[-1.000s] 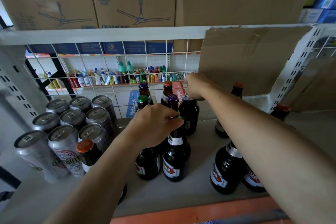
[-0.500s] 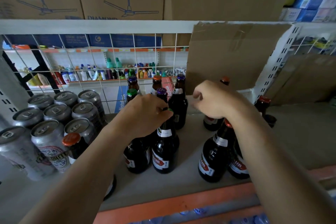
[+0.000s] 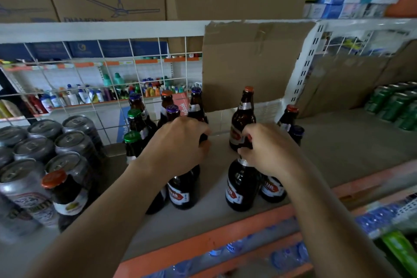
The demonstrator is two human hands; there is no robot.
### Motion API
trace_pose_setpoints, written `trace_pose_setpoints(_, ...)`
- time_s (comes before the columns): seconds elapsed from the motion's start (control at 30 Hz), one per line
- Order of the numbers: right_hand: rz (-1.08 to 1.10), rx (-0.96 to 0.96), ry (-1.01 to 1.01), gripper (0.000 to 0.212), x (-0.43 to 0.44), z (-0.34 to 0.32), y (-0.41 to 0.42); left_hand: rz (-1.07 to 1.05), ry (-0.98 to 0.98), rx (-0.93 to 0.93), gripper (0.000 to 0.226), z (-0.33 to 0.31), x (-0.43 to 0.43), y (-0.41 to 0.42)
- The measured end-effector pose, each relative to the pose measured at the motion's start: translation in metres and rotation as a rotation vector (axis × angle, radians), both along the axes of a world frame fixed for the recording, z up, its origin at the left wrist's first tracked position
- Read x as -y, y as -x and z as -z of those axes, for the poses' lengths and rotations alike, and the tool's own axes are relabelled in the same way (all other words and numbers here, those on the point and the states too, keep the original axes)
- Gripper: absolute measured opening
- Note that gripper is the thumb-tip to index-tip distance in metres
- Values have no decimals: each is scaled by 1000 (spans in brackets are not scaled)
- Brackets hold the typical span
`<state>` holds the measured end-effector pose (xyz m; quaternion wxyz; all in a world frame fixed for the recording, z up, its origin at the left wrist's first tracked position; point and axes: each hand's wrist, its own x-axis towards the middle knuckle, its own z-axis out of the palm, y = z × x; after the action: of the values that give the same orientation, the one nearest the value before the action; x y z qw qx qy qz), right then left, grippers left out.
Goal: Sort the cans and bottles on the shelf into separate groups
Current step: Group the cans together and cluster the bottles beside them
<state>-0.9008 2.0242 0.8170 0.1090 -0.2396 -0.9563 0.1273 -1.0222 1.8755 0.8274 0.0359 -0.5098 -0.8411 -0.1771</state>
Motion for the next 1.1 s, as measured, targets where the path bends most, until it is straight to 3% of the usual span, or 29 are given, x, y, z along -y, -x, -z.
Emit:
trace_pose_setpoints(0.43,-53,-70,41,1,-8,-3,24,-127,-61,9,29,1,23,16)
trace_pose_setpoints(0.7,-100,-190,99,15,-5,-11,55,-142,-108,-53,35,5,35,7)
trace_pose_setpoints(1.1,-121,-131,68,17,-1,-7,104,-260,-228,-72,37,-1,81,2)
